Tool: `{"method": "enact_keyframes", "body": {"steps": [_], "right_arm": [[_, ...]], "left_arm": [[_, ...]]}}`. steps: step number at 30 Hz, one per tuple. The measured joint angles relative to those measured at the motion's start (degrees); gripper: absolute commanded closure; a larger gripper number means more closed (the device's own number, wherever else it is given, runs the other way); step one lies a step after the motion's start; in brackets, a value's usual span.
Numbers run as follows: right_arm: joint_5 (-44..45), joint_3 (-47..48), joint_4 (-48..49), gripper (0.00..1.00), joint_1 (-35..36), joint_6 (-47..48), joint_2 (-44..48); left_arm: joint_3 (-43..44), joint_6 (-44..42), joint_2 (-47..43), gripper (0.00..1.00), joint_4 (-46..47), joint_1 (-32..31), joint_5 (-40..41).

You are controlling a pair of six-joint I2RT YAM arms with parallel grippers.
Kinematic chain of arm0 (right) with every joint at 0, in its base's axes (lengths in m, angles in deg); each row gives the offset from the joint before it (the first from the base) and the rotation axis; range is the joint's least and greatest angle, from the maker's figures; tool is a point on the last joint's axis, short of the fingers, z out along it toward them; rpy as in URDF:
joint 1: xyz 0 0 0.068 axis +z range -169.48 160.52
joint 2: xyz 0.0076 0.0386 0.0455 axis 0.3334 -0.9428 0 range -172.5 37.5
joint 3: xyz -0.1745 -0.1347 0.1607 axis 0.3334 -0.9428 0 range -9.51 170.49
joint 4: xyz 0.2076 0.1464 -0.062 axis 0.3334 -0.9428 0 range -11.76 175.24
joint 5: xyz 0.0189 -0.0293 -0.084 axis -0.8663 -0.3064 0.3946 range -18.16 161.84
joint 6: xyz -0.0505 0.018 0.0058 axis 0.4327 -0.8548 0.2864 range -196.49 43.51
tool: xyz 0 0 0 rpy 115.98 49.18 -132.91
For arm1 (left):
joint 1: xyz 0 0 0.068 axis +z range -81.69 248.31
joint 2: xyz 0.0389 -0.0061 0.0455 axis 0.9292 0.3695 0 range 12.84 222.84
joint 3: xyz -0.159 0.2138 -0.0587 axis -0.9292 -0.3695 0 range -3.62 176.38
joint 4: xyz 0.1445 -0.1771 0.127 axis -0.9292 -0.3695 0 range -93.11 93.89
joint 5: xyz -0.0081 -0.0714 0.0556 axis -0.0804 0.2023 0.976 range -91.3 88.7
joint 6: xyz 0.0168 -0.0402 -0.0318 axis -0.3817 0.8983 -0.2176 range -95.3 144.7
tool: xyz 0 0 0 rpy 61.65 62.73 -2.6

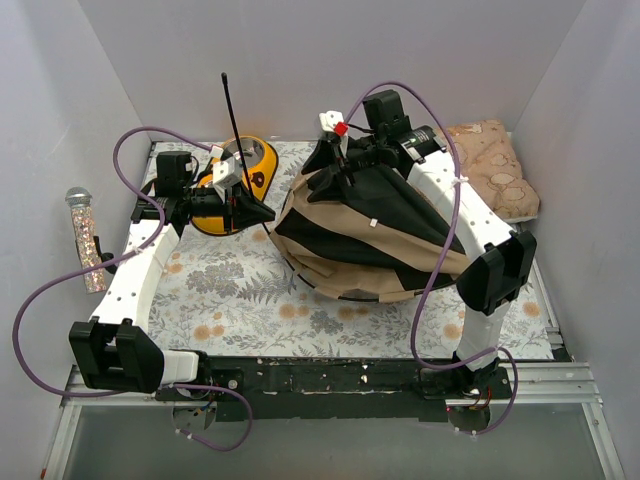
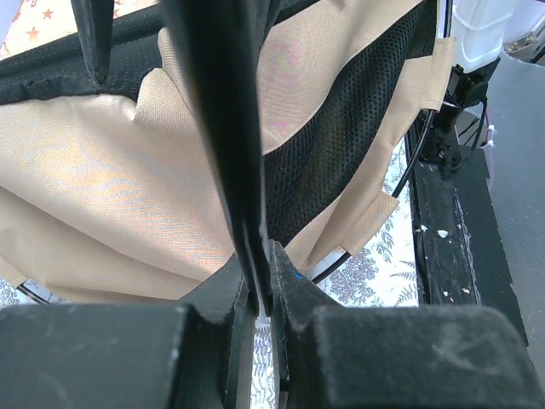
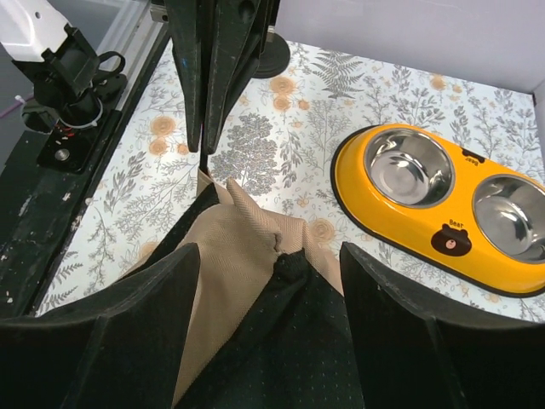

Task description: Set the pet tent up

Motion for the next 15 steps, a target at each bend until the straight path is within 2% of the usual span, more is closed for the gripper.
{"method": "enact_keyframes", "body": {"steps": [5, 8, 11, 12, 13, 15], "right_arm": [[-0.2, 0.6, -1.3, 0.43, 0.5, 0.5, -1.2], [-0.2, 1.4, -1.3, 0.58, 0.5, 0.4, -2.4], [-0.2, 1.4, -1.5, 0.86, 0.5, 0.0, -2.9], [-0.2, 1.5, -1.6, 0.98, 0.5, -0.1, -3.0], [-0.1, 1.5, -1.7, 0.99, 0.5, -0.5, -3.0], [0.2, 1.8, -1.6, 0.99, 0.5, -1.9, -3.0]], "left_arm": [[0.2, -0.5, 0.0, 0.98, -0.7, 0.0, 0.0], [0.2, -0.6, 0.0, 0.98, -1.0, 0.0, 0.0], [0.2, -0.7, 0.0, 0.96, -1.3, 0.0, 0.1], [0.2, -0.7, 0.0, 0.93, -1.4, 0.0, 0.1], [0.2, -0.7, 0.0, 0.83, -1.6, 0.0, 0.3], [0.2, -0.6, 0.0, 0.57, -1.4, 0.0, 0.7]]}}
